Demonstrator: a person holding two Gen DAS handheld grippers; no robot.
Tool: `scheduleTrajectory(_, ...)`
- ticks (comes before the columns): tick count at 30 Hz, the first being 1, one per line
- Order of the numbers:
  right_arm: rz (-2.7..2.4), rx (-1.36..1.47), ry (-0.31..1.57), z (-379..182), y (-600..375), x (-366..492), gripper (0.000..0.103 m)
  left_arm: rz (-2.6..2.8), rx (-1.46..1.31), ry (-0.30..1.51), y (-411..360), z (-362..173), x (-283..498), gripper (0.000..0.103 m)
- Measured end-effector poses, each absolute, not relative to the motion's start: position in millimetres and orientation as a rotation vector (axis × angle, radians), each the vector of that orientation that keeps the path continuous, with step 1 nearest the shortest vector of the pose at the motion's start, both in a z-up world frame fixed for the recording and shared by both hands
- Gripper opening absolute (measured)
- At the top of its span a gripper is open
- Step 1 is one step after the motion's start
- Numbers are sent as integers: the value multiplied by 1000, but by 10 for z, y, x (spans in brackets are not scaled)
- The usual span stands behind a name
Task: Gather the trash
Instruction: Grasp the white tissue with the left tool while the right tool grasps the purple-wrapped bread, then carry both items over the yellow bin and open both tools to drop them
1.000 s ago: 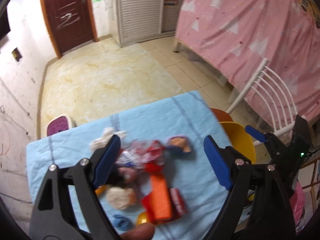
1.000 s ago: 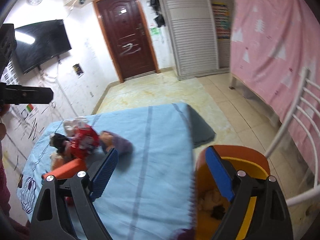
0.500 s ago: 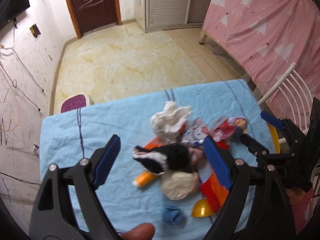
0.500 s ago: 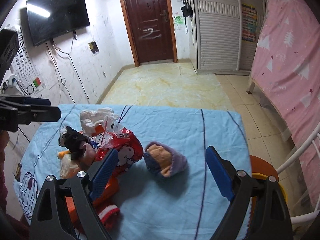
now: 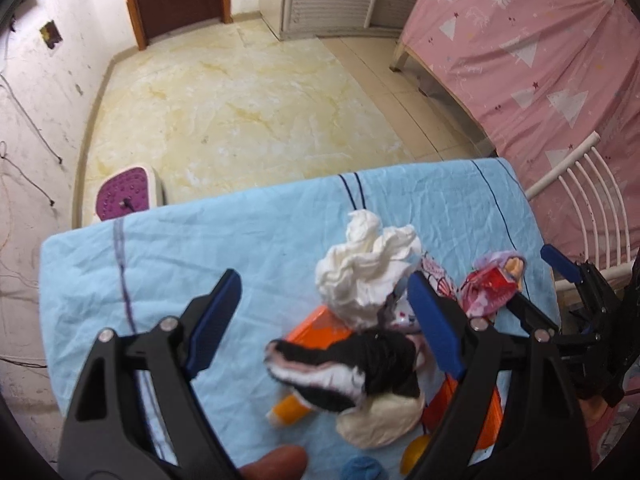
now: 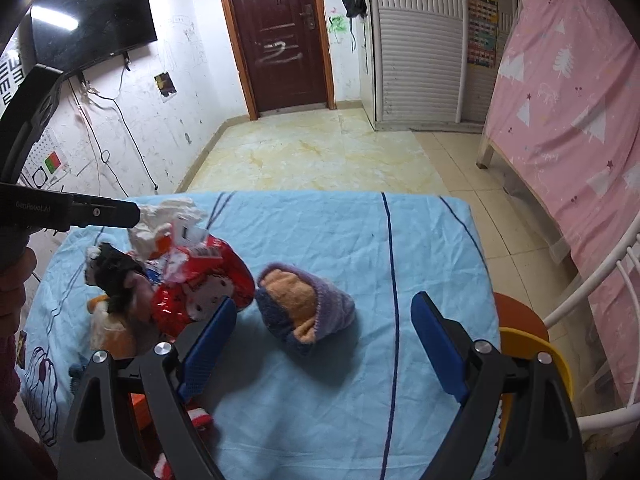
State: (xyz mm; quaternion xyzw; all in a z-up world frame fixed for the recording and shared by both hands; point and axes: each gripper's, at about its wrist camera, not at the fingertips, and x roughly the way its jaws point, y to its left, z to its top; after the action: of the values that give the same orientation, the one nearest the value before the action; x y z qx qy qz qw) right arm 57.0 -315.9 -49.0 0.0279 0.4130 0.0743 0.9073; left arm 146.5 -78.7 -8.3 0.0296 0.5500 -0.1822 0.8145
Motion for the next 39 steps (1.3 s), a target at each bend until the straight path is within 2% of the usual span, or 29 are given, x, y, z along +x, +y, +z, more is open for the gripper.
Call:
scheduleTrajectory(1, 159, 59, 857, -515, -3155, 596, 82, -410, 58, 1194, -819, -127, 1499, 80)
scheduleTrajectory(4, 166, 51, 866, -571, -3137, 664, 82, -434, 40, 1241, -882, -230, 1584, 67)
scheduleTrajectory(6, 168, 44, 874, -615, -3128, 694, 82, -436, 27, 1270, -920, -303, 1642, 54)
scheduleTrajectory(7, 170, 41, 880, -629, -3105, 722, 82, -437, 21, 1280, -933, -336, 1665, 52)
scheduleTrajectory(9, 175, 33, 888, -663, -3089, 770, 82, -437, 10, 1289, -948, -375, 1667, 42)
scheduleTrajectory(10, 181, 32, 895, -681, -3081, 787, 78, -453, 6, 1287, -962, -372, 1667, 39)
scheduleTrajectory(12, 196, 32, 913, -712, -3046, 824, 62, -444, 12, 1270, -971, -345, 1658, 26)
scheduleTrajectory(16, 217, 25, 902, -688, -2983, 829, 33, -420, 21, 1262, -994, -317, 1647, 21)
scheduleTrajectory(19, 219, 24, 887, -667, -2972, 794, 27, -405, 25, 1253, -986, -283, 1639, 20)
scheduleTrajectory(31, 201, 60, 786, -373, -3276, 451, 26, -408, 35, 1148, -1069, 238, 1410, 20)
scheduleTrajectory(39, 115, 130, 728, -247, -3909, 137, 26, -492, 108, 1110, -1691, 441, 1104, 20)
